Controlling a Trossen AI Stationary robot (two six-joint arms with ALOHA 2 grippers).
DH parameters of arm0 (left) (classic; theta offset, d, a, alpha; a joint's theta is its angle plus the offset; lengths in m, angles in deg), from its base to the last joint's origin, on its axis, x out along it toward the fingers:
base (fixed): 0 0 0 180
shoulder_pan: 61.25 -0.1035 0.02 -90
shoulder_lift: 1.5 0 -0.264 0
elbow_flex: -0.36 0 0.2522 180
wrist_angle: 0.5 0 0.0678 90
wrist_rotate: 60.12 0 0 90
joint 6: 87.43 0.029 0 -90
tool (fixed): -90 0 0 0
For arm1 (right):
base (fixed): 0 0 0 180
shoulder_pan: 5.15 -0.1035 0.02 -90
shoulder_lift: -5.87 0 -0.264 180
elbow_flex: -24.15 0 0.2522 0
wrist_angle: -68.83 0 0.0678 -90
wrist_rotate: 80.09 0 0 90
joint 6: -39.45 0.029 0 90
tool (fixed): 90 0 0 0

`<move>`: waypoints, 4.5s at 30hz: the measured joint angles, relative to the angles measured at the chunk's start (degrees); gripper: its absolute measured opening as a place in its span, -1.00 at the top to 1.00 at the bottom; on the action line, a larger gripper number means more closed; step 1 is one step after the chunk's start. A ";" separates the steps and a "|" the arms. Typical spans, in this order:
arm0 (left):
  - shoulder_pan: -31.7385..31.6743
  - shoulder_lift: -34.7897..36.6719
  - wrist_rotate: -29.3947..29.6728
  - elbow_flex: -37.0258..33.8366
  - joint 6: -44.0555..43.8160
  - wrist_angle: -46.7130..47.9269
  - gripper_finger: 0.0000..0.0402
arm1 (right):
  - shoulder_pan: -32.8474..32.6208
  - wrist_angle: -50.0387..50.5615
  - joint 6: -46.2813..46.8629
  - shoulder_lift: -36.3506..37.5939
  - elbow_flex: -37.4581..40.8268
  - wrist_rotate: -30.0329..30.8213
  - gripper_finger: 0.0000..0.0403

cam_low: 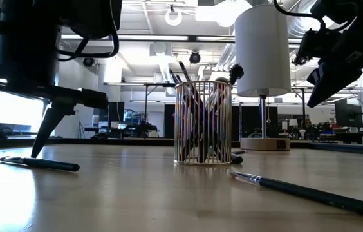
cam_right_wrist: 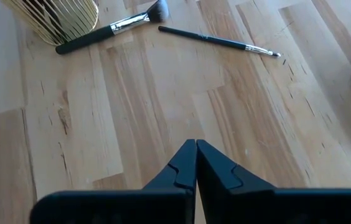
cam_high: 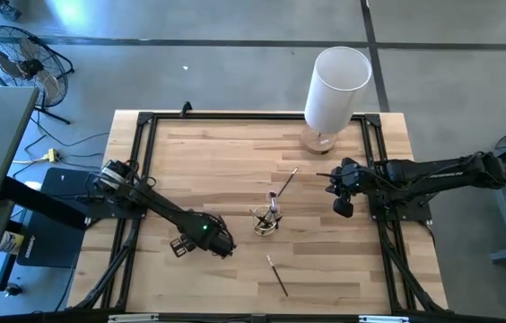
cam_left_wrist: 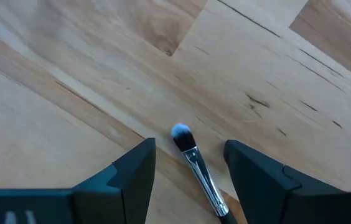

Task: Put items in baskets/containers
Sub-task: Put the eyeshadow brush into the mesh organizer

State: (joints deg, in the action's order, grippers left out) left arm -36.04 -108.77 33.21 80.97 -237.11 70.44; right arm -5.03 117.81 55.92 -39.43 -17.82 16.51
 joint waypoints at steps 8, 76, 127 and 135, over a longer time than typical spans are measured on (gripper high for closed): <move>-0.41 -0.07 0.18 -0.04 -0.04 0.84 0.02 | 0.00 -0.01 0.00 0.00 0.00 0.00 0.97; 2.61 15.61 56.90 -0.17 82.97 -29.36 1.00 | -0.02 -3.31 0.02 0.00 0.00 0.72 0.99; -10.95 7.05 14.31 -20.90 150.16 -111.34 1.00 | 0.00 -8.98 1.49 -0.01 -0.01 -1.03 0.98; -10.97 3.70 12.11 -20.76 145.53 -107.47 0.98 | -0.02 -9.48 1.49 0.00 0.00 -1.02 0.99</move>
State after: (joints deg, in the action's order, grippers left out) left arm -47.01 -105.07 45.32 60.21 -91.59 -37.03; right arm -5.05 108.34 57.40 -39.43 -17.82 15.49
